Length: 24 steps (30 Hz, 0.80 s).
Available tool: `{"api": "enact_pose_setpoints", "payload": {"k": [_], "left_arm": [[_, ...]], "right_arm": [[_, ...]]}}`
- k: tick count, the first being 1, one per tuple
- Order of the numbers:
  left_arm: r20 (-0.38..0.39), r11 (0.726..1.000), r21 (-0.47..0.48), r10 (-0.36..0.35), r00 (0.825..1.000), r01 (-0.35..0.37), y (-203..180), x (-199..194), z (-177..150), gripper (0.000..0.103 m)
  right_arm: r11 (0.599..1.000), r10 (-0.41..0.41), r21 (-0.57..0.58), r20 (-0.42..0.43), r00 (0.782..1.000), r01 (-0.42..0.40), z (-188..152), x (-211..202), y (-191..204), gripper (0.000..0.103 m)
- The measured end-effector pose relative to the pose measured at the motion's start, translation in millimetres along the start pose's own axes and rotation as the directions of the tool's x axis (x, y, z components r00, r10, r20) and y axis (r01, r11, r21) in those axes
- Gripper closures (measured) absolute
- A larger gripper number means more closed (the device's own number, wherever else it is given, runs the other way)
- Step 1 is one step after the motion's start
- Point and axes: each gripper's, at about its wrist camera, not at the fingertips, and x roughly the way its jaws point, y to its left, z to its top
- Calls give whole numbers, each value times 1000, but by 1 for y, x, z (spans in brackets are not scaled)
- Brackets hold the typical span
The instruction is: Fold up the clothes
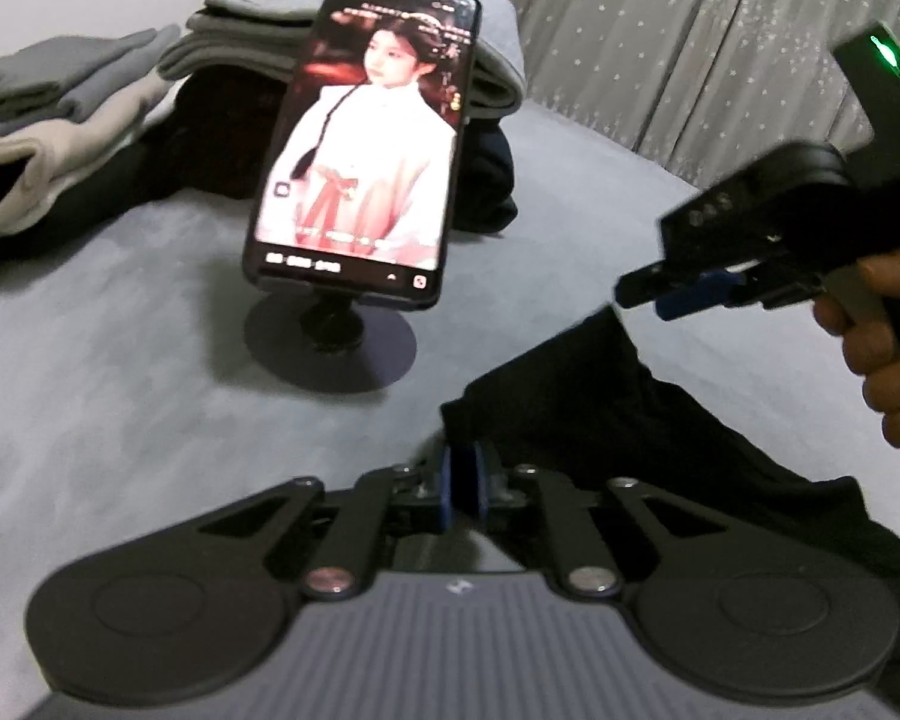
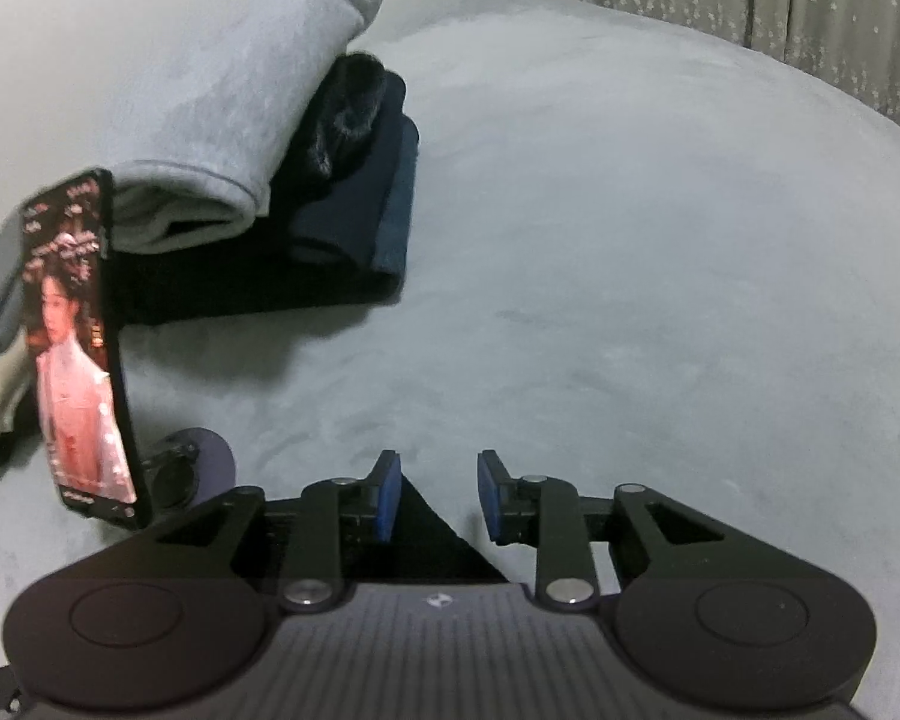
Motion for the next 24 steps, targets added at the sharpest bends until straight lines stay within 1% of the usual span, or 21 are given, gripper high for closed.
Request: {"api": "enact_pose_setpoints", "payload": {"k": [2,5,6,7,8,10,12,14,15,17,19,20,23,24], "left_arm": [[22,1000,1,-12,1000,12,0,-8,1,88],[81,999,43,-28,996,25,-6,-17,4,88],[89,998,56,-43,995,38,-8,-17,6,88],[86,996,68,-63,994,57,-12,-15,7,88],[81,995,76,-76,994,70,-14,-13,8,88],[56,991,98,-94,994,88,-21,-4,7,88],[27,990,107,-93,995,90,-23,4,4,88],[3,991,108,-85,996,84,-22,12,0,87],[5,990,114,-80,997,78,-21,13,-3,87],[16,990,121,-80,997,77,-21,12,-5,86],[49,989,129,-85,995,78,-20,7,-6,85],[60,988,132,-85,995,77,-20,6,-6,82],[59,989,136,-74,996,65,-19,10,-7,81],[50,988,139,-70,996,62,-19,12,-8,81]], "right_arm": [[1000,28,-13,-5,1000,-28,-3,-3,-3,76],[997,67,-30,-17,998,-68,-6,3,-5,76],[996,81,-36,-16,997,-82,-6,6,-5,70],[994,99,-46,-19,995,-99,-5,10,-5,62],[991,123,-57,-26,992,-124,-3,17,-6,60],[985,161,-65,-30,987,-162,-2,27,-7,60],[978,195,-67,-36,980,-197,-3,38,-9,60],[972,225,-63,-37,974,-226,-6,44,-11,88],[969,239,-57,-24,971,-240,-7,44,-13,93],[963,266,-46,1,964,-266,-9,43,-18,94],[958,286,-39,32,958,-285,-11,42,-22,95],[958,285,-36,40,958,-284,-10,43,-24,95],[961,273,-44,21,962,-272,-12,54,-23,95],[962,270,-46,16,963,-269,-12,57,-23,91]]}}
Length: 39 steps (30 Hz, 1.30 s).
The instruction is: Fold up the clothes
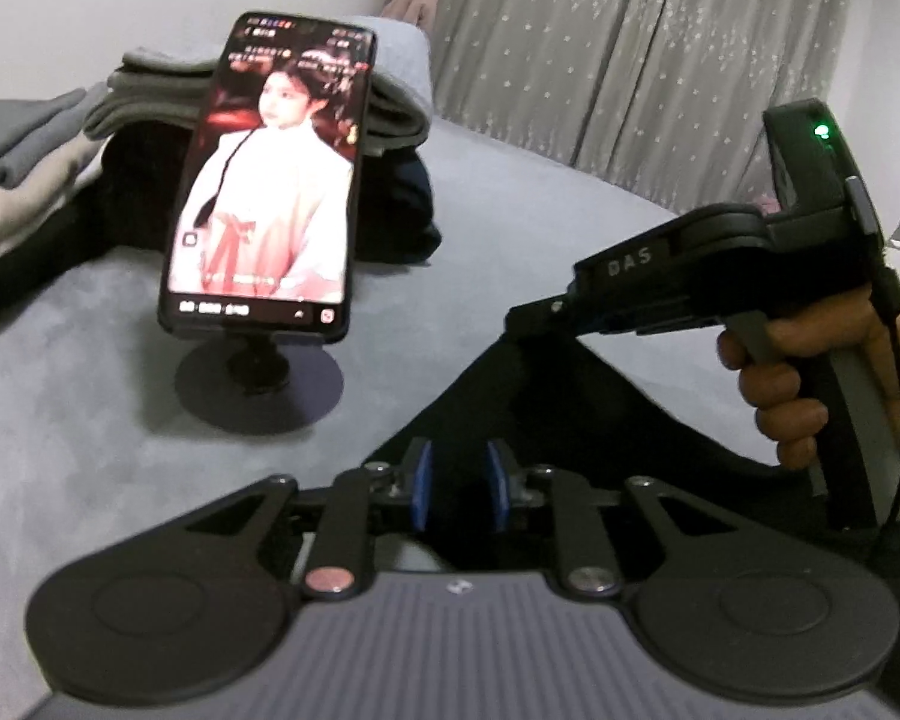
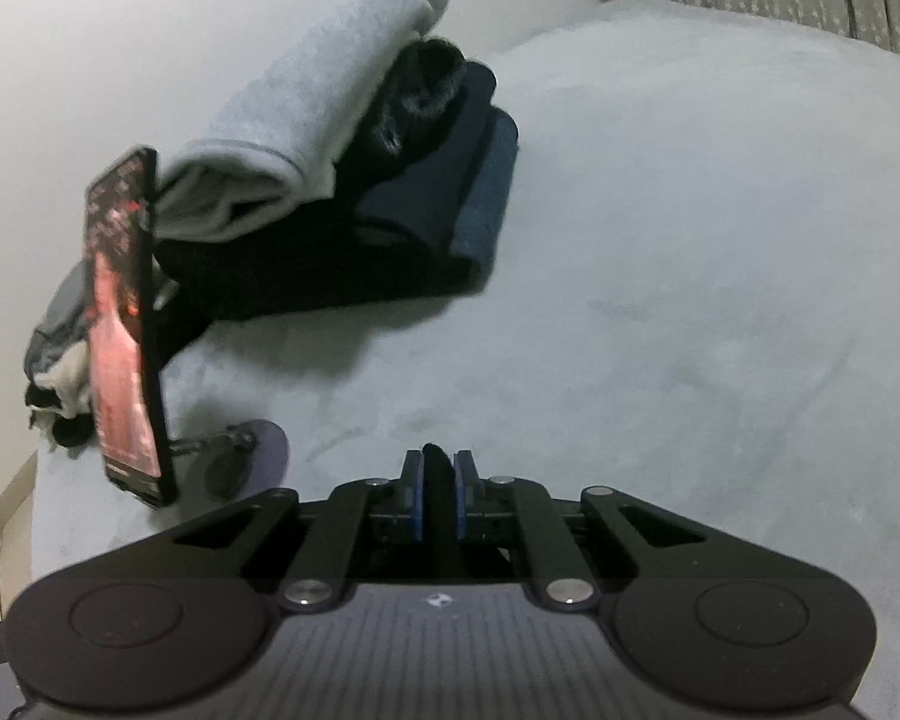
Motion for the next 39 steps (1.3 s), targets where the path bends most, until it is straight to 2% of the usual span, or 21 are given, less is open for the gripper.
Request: {"api": "enact_pose_setpoints", "payload": {"k": [2,4,6,9,10,11,15,17,26,32,36,39], "left_arm": [[-7,1000,19,12,1000,-12,-2,3,-2,81],[-12,999,32,20,1000,-20,-3,4,-2,81],[-19,999,33,18,1000,-17,-3,3,0,79],[-31,1000,20,-1,1000,2,-2,0,3,56],[-36,1000,14,-8,999,9,-3,-1,4,43],[-40,1000,8,-15,999,15,-4,-2,6,35],[-71,999,27,-29,997,31,-14,-4,10,25],[-79,998,48,-36,996,40,-20,-7,11,17],[-152,978,159,-113,982,137,-66,-20,16,9],[-211,929,309,-142,967,203,-111,-27,8,6],[-226,869,435,-150,963,237,-138,-33,-3,6],[-253,813,504,-185,950,293,-154,-37,-13,8]], "right_arm": [[1000,2,9,-3,1000,-2,-1,4,-3,86],[999,2,35,8,1000,-3,1,-4,-8,71],[999,-15,47,29,999,14,3,-19,-12,65],[998,-61,9,59,996,60,-5,-62,-20,59],[997,-73,3,63,995,73,-9,-71,-24,57],[996,-93,-7,66,994,93,-14,-85,-26,56],[988,-152,-17,71,986,154,-36,-132,-33,51],[983,-180,-11,69,981,181,-51,-151,-39,50],[959,-282,57,71,957,279,-125,-229,-65,47],[939,-331,120,81,940,321,-174,-268,-76,45],[925,-365,146,83,927,352,-202,-284,-80,42],[917,-381,156,82,921,366,-224,-294,-80,41]]}}
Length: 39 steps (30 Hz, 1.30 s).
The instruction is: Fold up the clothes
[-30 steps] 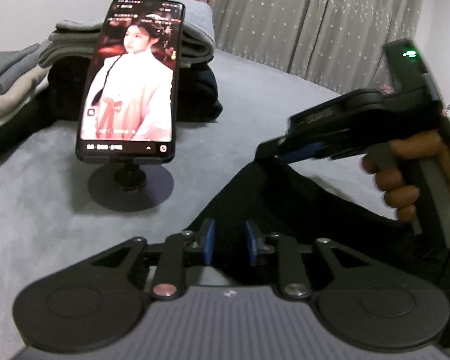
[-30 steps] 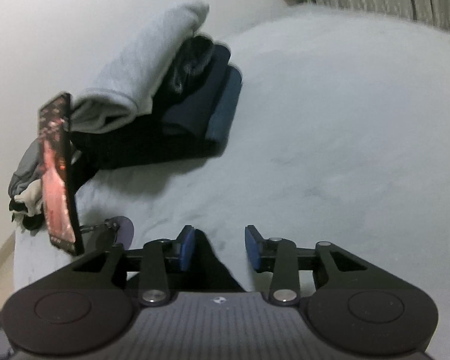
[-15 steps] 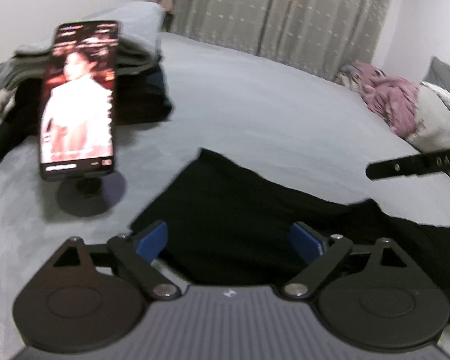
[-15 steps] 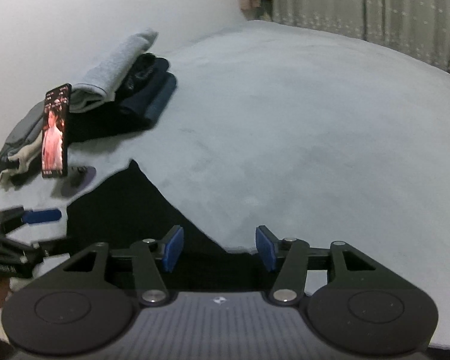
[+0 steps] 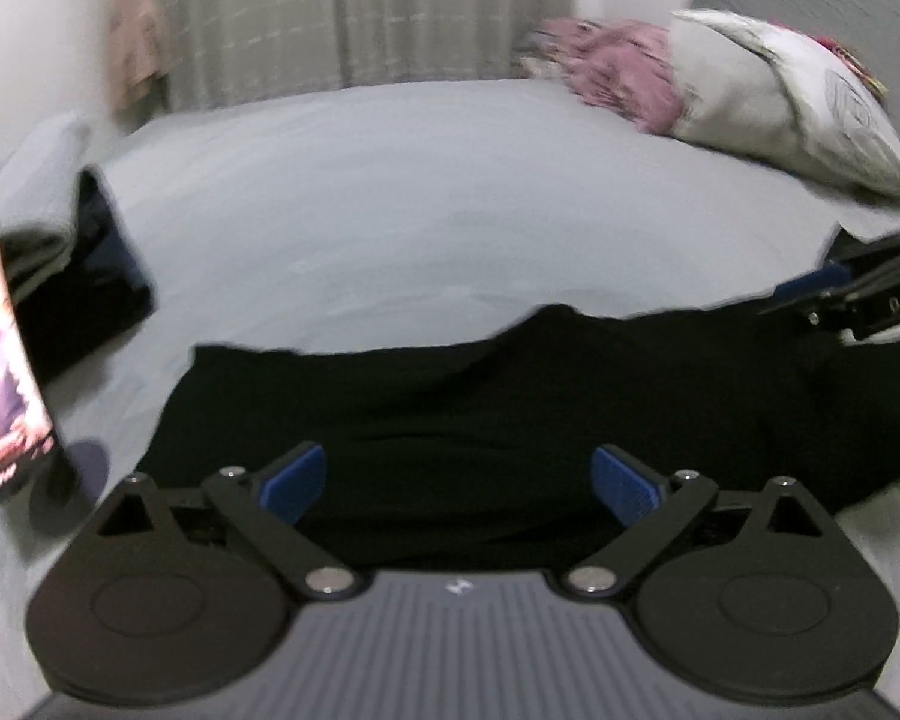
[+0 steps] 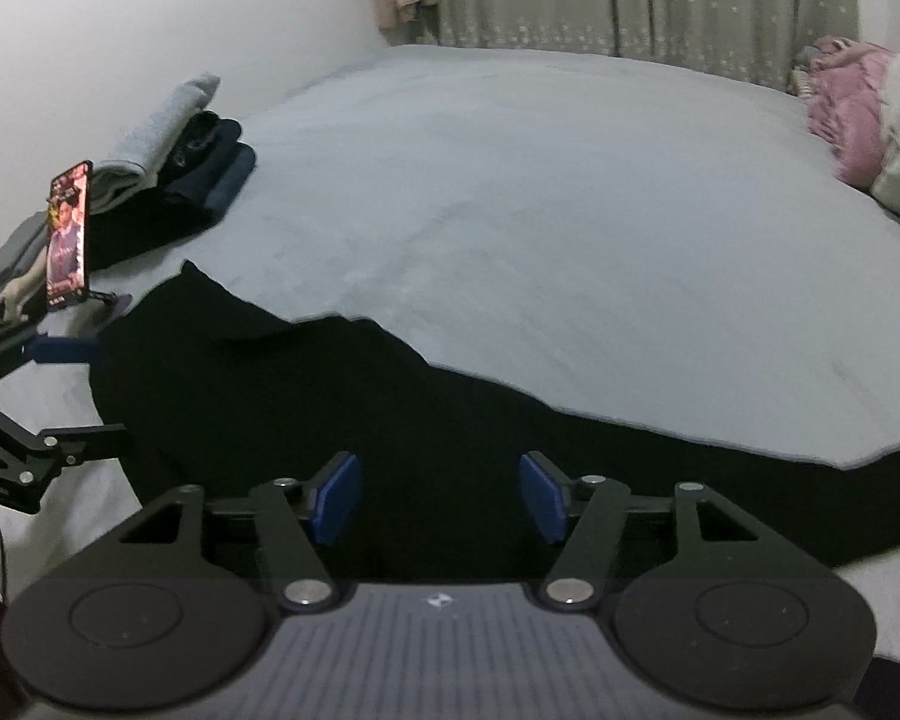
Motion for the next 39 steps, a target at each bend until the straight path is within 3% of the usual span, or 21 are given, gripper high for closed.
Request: {"api": "enact_pose_setpoints", "payload": {"k": [4,7,11,21,24,26,29,36,38,39], "left_arm": [[-48,991,119,-48,998,54,-25,13,1,19],[-84,978,185,-82,993,96,-44,25,1,29],[-112,956,253,-121,986,145,-59,40,-1,32],[-121,945,169,-263,957,281,-36,57,-11,35],[-117,940,137,-298,947,313,-32,61,-9,43],[-110,936,135,-311,944,325,-33,62,-8,58],[-104,930,130,-333,937,345,-31,62,-8,66],[-107,922,119,-356,928,368,-27,54,-13,72],[-109,922,116,-358,927,370,-26,53,-14,72],[-109,922,115,-357,928,369,-26,53,-15,72]], "right_arm": [[1000,24,-21,16,1000,-24,-21,-11,-8,41],[990,39,-140,35,999,-34,-36,-19,-11,41],[957,29,-290,28,999,-20,-41,-19,-13,42],[932,82,-357,31,996,-66,-34,3,-31,44],[933,82,-353,24,996,-68,-34,10,-36,44],[930,67,-364,18,998,-56,-37,14,-39,45],[926,61,-373,13,998,-52,-39,17,-42,45],[934,101,-349,44,994,-79,-35,16,-44,45],[934,106,-346,16,994,-94,-36,20,-44,54],[933,110,-344,0,994,-103,-36,23,-44,69]]}}
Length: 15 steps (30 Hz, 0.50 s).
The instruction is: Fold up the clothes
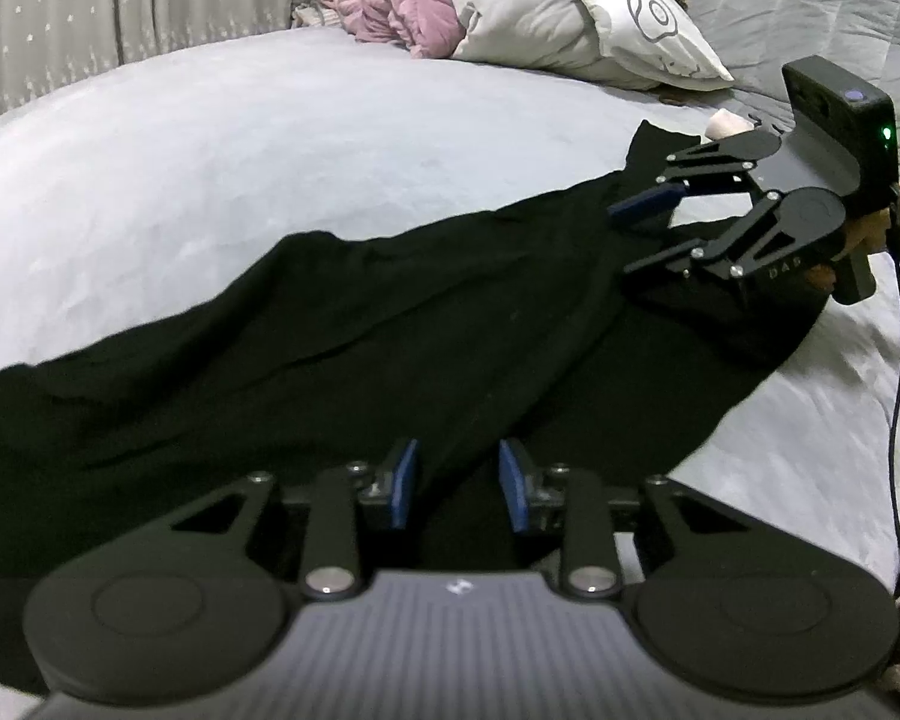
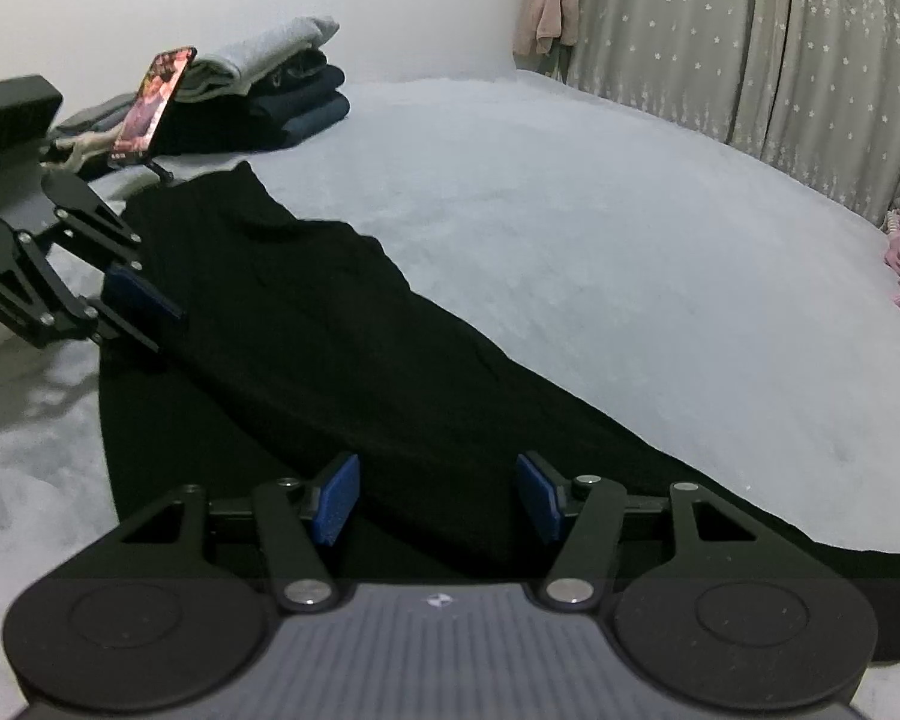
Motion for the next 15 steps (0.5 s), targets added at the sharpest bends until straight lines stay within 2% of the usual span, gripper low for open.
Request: {"api": "enact_pose_setpoints", "payload": {"k": [1,4,10,12,13,14,15], "left_arm": [[0,1000,-2,2,1000,-2,0,-1,-1,72],[2,1000,-13,4,1000,-4,1,-1,-2,72],[10,1000,-23,16,1000,-16,5,-7,-5,70],[14,1000,-22,20,1000,-20,5,-9,-5,81],[17,1000,-19,21,1000,-21,4,-10,-6,94],[23,1000,-19,24,999,-24,4,-12,-6,100],[30,999,-19,28,999,-27,4,-13,-7,101]], "right_arm": [[1000,-2,-5,-6,1000,2,1,0,0,78],[1000,-17,-26,-11,1000,17,4,-4,2,98],[996,-42,-83,19,999,44,6,-20,14,101],[994,-51,-93,31,998,53,6,-26,16,101],[994,-53,-99,35,998,56,7,-29,17,101],[993,-54,-105,37,998,57,7,-31,18,101],[992,-54,-111,40,998,59,7,-34,18,101]]}}
